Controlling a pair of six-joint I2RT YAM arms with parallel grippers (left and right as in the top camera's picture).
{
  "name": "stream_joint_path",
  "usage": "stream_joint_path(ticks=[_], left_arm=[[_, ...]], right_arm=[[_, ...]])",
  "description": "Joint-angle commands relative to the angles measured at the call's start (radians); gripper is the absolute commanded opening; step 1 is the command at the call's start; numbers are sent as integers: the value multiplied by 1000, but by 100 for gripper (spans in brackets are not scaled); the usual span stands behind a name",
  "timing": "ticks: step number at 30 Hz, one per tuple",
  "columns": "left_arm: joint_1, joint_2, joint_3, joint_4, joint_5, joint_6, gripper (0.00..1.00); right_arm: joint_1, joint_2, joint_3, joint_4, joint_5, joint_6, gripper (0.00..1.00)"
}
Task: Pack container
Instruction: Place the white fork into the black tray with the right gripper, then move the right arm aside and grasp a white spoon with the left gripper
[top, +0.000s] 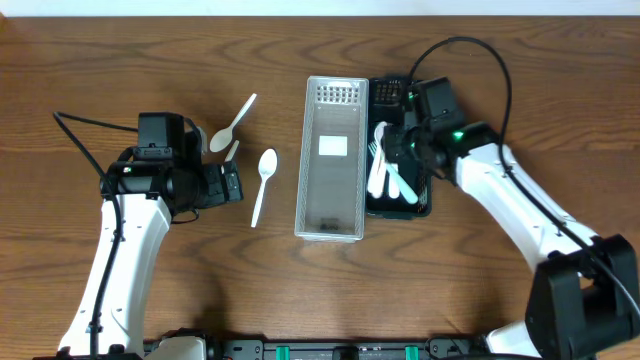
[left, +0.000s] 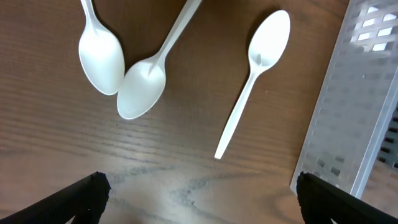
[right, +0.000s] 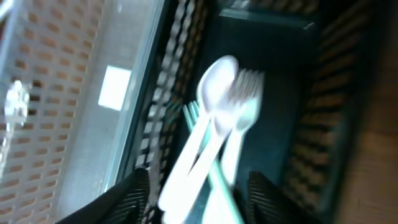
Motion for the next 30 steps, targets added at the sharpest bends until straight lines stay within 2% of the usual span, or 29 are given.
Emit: stream_joint_path(ticks=[1, 5, 8, 11, 13, 17, 21, 27, 30], left_arm=[[-1, 7, 17, -3, -2, 0, 98], [-6, 9, 17, 9, -1, 30, 98], [-36, 26, 18, 22, -2, 167, 98], [-87, 83, 18, 59, -4, 233, 100], [-124, 137, 18, 79, -56, 246, 98], [-193, 270, 18, 107, -209, 246, 98], [-216, 354, 18, 168, -212, 242, 93], [-256, 410, 18, 278, -212, 243, 75], [-279, 430, 18, 331, -212, 246, 73]], right_arm=[[-87, -101, 62, -18, 37, -13, 59], [-246, -188, 63, -52, 43, -13, 63], [-377, -221, 63, -112, 42, -13, 63], [-471, -225, 63, -177, 39, -13, 63], [-505, -220, 63, -211, 39, -13, 63], [-533, -220, 63, -246, 39, -17, 66], [-533, -220, 63, -261, 39, -20, 69], [-531, -220, 63, -267, 39, -21, 69], [-531, -220, 63, -280, 39, -20, 68]])
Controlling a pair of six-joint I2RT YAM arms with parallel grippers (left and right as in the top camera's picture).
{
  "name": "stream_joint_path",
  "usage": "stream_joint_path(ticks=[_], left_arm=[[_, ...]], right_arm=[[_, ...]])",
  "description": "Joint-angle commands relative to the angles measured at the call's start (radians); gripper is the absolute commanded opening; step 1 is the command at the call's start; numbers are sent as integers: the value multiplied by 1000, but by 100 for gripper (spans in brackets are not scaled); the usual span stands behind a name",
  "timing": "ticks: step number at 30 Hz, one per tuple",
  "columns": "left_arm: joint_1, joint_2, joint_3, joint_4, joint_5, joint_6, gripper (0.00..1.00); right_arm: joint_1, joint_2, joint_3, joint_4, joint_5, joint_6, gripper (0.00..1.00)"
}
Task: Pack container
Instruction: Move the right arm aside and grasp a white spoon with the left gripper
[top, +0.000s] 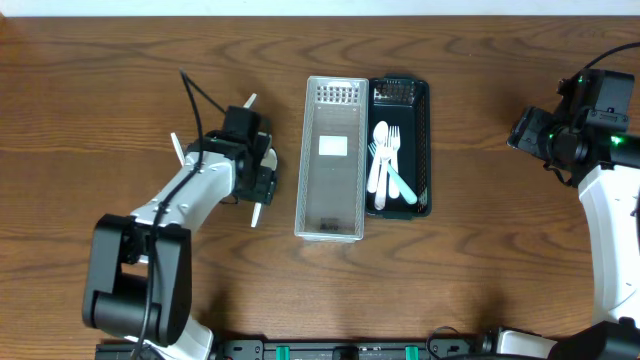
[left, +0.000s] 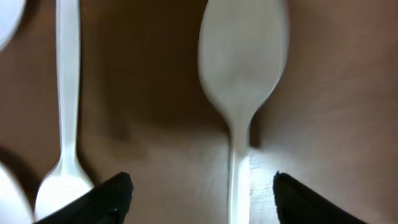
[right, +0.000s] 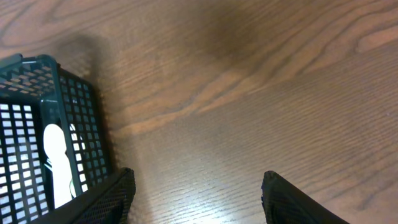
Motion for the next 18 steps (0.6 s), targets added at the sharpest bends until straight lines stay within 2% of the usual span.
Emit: stream_joint_path(ticks=[1, 5, 14, 17, 18], left_arm=[[-30, 29, 16, 32, -16, 6, 71], [-42, 72, 16, 44, -17, 6, 66], [-39, 122, 16, 41, -15, -15, 47], [-39, 121, 16, 31, -8, -33, 26], [-39, 120, 16, 24, -8, -36, 13]], right_arm=[[-6, 2, 6, -15, -4, -13, 68], [-6, 2, 6, -31, -4, -13, 68], [-6, 1, 6, -61, -5, -12, 68], [-6, 1, 6, -64, -5, -12, 68], [-6, 1, 6, -66, -5, -12, 68]])
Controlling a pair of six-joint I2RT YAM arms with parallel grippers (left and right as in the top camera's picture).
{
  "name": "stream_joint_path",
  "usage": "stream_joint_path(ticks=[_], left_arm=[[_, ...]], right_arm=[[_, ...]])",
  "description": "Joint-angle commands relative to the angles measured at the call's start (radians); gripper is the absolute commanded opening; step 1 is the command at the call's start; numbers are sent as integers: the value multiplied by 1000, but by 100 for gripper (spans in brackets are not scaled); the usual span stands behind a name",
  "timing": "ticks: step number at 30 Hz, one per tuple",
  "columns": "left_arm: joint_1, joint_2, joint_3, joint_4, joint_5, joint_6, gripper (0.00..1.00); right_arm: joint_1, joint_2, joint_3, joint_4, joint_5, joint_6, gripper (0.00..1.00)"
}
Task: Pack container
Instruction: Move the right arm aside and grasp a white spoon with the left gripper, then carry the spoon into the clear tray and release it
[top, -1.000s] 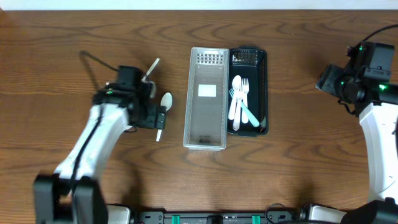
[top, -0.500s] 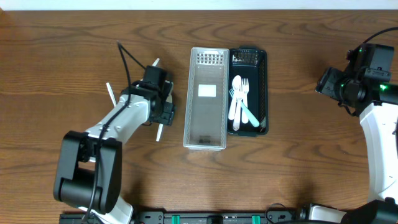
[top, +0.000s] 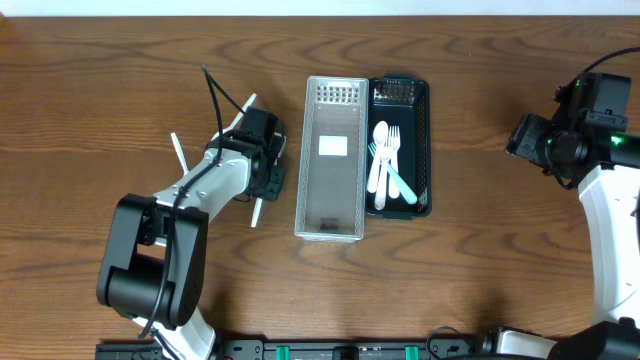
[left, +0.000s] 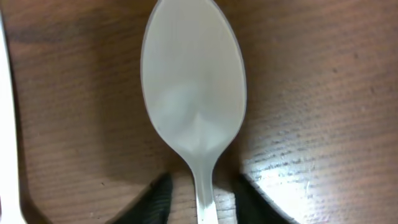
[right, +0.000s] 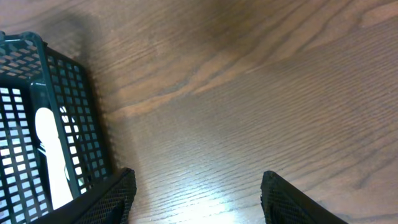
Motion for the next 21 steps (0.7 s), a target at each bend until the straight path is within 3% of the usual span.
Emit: stream_joint_path(ticks=[1, 8, 13, 18, 21], left_arm=[[0, 34, -1, -26, -11, -12, 6], [0, -22, 47, -120, -12, -11, 6], [-4, -124, 242, -297, -12, -26, 6], [-56, -196, 436, -430, -11, -124, 6], [-123, -220, 480, -420, 46, -213, 6]], right_arm=[[-6, 1, 6, -6, -5, -12, 67], [-6, 1, 6, -9, -5, -12, 67], [-6, 1, 6, -11, -29, -13, 65], [-6, 1, 6, -10, -47, -13, 64], [-6, 1, 6, -10, -46, -13, 64]])
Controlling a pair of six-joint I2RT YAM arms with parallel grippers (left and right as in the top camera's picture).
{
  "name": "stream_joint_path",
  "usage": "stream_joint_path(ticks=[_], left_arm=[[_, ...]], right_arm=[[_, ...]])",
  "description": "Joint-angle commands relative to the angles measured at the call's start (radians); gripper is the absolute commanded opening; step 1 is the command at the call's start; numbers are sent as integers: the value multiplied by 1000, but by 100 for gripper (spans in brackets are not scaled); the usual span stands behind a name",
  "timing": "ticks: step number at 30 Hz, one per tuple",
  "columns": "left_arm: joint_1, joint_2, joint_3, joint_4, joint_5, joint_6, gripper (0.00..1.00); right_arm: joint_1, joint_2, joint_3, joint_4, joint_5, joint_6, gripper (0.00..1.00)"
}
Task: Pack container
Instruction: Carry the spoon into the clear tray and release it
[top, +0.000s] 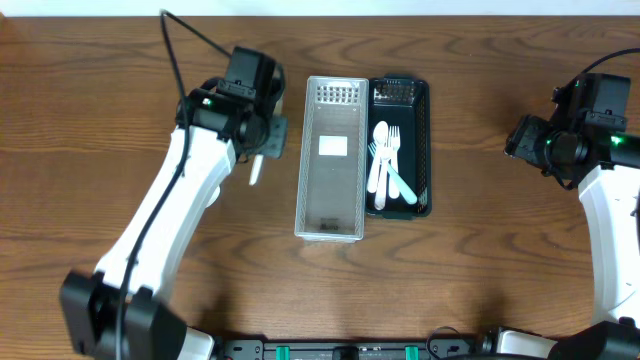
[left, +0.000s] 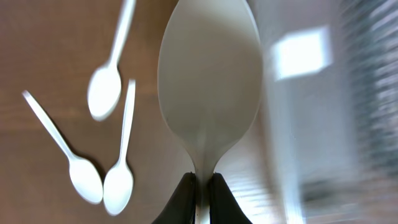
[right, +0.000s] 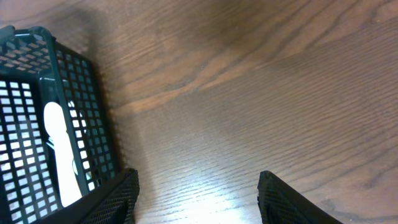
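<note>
A white plastic spoon (left: 208, 81) hangs above the table with my left gripper (left: 201, 194) shut on its neck. The left gripper (top: 266, 132) is beside the far left end of the clear container (top: 332, 160). Three more white spoons (left: 111, 87) lie on the wood below it. The black basket (top: 424, 150) right of the container holds white spoons and forks (top: 385, 160). My right gripper (right: 199, 205) stands open over bare wood, right of the basket (right: 37, 93).
The clear container has a white label (top: 333, 145) on its floor and nothing else in it. Black cables run from both arms. The table's far edge (top: 320, 14) is close behind the container and basket.
My left gripper was down on the table with its fingers either side of the spoon's neck. Now it is shut on the spoon and holds it higher, nearer the container's far end. The right arm has not moved.
My left gripper stood open left of the loose spoons while my right gripper was over the utensils in the black basket. Then the right gripper was open far to the right and the left was over one spoon. The left then closed on that spoon, now lifted.
</note>
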Motion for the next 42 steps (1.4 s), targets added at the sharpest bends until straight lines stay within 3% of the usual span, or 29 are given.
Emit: stream_joint_path(ticks=[1, 5, 16, 20, 33, 34, 37, 42], left_arm=[[-82, -12, 34, 12, 78, -131, 6], [-195, 10, 34, 99, 123, -239, 6], [-373, 175, 34, 261, 122, -348, 6], [-383, 200, 34, 262, 117, -347, 6], [-294, 219, 30, 193, -92, -278, 6], [-288, 235, 30, 187, -101, -270, 8], [-267, 282, 30, 165, -100, -264, 33], [-226, 276, 46, 108, -100, -192, 60]], right_arm=[[-6, 1, 6, -2, -13, -13, 65], [-6, 1, 6, 2, -13, -13, 65], [-6, 1, 6, 5, -13, -13, 65], [-6, 1, 6, 4, -13, -13, 66], [-6, 1, 6, 5, -13, -13, 67], [-6, 1, 6, 5, -13, -13, 68], [-6, 1, 6, 4, -13, -13, 69], [-6, 1, 6, 4, -13, -13, 70]])
